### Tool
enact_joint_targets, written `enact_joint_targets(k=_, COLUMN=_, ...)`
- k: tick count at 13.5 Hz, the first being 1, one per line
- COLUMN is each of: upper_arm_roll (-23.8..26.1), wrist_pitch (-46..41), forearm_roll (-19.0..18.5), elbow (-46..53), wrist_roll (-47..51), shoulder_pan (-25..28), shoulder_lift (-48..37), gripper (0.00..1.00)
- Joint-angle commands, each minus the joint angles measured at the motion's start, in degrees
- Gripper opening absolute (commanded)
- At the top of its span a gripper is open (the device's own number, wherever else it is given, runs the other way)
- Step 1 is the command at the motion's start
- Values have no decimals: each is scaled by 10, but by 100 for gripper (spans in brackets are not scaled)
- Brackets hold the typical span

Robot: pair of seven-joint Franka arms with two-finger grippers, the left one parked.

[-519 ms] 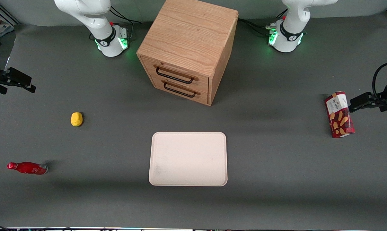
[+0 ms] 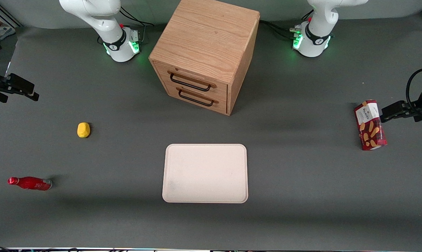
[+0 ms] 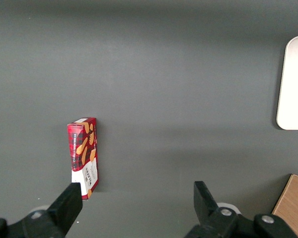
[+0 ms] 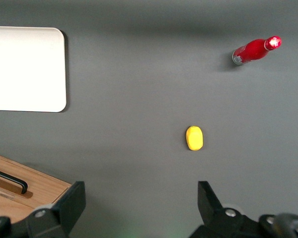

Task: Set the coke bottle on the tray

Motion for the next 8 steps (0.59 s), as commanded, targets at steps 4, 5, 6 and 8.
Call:
enact_joint_targets(k=4, upper_arm_roll=2, wrist_pitch=-1, forearm_roll=-7, elbow=28, wrist_roll=-9, shoulder_pan=-26, shoulder_lift=15, gripper=100)
enact_joint_targets(k=5, upper_arm_roll=1, wrist_pitch=-10, forearm_roll=-7, elbow=47, wrist_roll=-32, shoulder_pan=-37, shoulder_lift=30, gripper=100)
enact_joint_targets(k=6, upper_arm_roll=-1, wrist_pitch=-11, forearm_roll=-10, elbow=68, wrist_roll=-69, shoulder_pan=-48, shoulder_lift=47, gripper=100)
enact_joint_targets(k=8, upper_arm_roll=-1, wrist_pitch=-18, forearm_roll=-12, elbow=125, wrist_roll=-131, shoulder_pan=-84, shoulder_lift=96, gripper=100)
